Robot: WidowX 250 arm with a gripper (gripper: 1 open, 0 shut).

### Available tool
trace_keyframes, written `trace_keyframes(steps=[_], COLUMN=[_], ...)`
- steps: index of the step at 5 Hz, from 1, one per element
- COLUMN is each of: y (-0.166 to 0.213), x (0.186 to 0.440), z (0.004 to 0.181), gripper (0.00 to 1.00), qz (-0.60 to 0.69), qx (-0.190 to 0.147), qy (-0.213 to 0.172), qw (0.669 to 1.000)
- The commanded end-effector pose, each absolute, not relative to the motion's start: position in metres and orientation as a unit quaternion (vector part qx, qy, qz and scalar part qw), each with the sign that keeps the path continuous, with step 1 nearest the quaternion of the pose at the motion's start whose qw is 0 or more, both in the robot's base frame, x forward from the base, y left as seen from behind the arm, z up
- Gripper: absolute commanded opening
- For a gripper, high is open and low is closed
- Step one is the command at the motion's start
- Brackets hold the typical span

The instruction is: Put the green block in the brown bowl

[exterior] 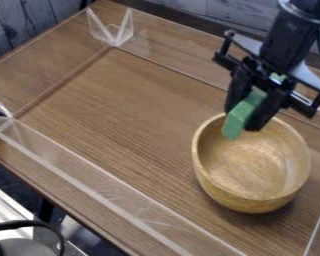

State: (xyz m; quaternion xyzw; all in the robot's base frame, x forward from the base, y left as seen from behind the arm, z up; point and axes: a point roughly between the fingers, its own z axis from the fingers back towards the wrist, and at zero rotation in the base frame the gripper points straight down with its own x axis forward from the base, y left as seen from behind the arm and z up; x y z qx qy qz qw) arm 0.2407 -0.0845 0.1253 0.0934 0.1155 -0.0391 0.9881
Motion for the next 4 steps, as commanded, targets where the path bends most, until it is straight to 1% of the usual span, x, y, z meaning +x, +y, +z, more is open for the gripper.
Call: trace_keyframes(steps=[1, 2, 3, 4], y=[-0.088, -0.088, -0.089, -0.090], x=[0.241, 0.232, 0.230, 0.236], z=[0.124, 0.102, 0.087, 0.076], gripper=[0.00, 0.00, 0.00, 0.00], qz=[-0.015, -0.047, -0.078, -0.065], qx=[0.090, 0.095, 0.103, 0.098], qy=[0.108, 0.072, 0.035, 0.042], qw=[0.990, 0.992, 0.991, 0.992])
